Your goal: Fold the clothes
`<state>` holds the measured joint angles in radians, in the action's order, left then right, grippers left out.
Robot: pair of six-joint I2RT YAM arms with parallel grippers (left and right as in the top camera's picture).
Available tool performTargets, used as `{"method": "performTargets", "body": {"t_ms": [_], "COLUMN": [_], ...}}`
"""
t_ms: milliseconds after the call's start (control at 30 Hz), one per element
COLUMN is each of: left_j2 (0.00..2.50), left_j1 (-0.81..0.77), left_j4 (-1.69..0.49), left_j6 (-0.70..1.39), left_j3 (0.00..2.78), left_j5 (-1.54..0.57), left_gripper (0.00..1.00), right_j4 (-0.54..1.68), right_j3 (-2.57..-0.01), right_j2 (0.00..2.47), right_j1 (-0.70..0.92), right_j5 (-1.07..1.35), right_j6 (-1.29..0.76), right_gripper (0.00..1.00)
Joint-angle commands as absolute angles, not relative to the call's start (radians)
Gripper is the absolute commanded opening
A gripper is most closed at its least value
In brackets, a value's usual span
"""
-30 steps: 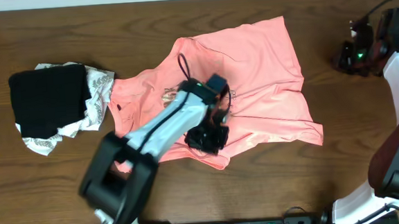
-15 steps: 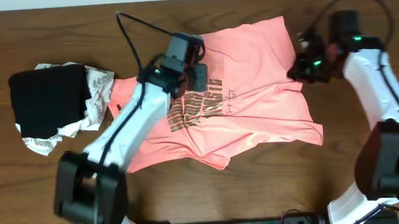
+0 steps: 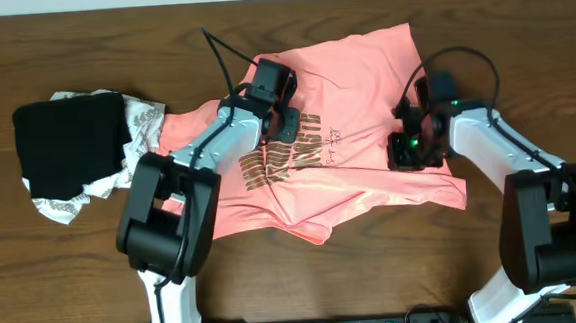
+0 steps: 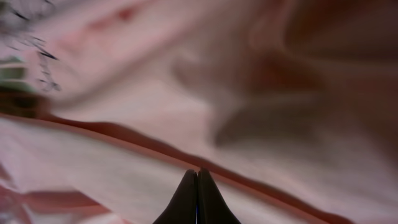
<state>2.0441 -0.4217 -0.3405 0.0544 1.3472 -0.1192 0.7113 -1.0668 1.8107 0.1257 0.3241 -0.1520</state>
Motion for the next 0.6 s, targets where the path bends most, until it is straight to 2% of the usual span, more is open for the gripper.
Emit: {"method": "performTargets", "body": {"t_ms": [0, 100, 333, 567], "left_j2": [2.07, 2.092, 2.108, 2.108], "left_j1": [-0.421, -0.421, -0.408, -0.358], "left_j4": [-0.331, -0.331, -0.324, -0.323], "left_j6": [0.018, -0.002, -0.053, -0.052], "left_j3": [1.351, 1.351, 1.351, 1.351], "left_j5": [-0.123, -0.122, -0.11, -0.1], "left_gripper": [0.06, 0.06, 0.06, 0.06], "right_j4": [0.696, 0.702, 0.84, 0.925], "right_j3": [-1.016, -0.978, -0.955, -0.955], "right_j2": [1.786, 1.786, 1.785, 1.778], "right_j1": [0.133, 0.128, 0.075, -0.001], "right_j5": [0.317, 0.272, -0.036, -0.152], "right_j6": [-0.186, -0.213, -0.54, -0.572], "right_gripper": [0.01, 0.01, 0.01, 0.01]}}
